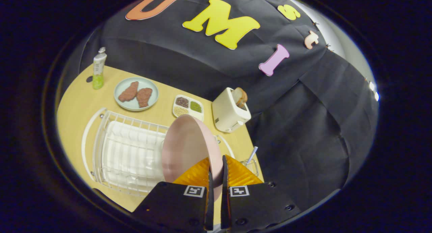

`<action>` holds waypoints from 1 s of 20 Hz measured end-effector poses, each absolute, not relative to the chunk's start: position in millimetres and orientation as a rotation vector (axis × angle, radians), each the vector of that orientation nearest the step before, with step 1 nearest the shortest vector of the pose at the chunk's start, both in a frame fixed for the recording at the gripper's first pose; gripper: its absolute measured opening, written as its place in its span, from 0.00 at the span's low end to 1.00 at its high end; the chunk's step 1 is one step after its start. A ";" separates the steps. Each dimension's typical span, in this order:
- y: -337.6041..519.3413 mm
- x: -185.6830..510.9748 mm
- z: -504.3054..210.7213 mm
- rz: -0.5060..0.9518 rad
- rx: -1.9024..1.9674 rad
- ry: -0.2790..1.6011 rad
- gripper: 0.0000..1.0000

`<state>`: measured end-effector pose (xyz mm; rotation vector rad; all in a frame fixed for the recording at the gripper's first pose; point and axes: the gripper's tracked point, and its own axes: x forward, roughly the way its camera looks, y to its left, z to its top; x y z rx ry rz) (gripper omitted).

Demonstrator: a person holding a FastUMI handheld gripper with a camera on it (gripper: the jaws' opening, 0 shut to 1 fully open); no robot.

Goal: Take the plate from the dish rack, then take the spoon from the basket and place it into the plate.

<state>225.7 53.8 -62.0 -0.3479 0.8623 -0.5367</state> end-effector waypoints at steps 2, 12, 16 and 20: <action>40.2 208.3 -66.1 -0.481 -0.277 0.860 0.14; -7.2 90.7 -114.9 -0.186 0.028 0.827 0.14; -22.5 64.1 -162.4 -0.142 0.116 0.877 0.14; -23.6 48.2 -203.9 -0.102 0.210 0.937 0.14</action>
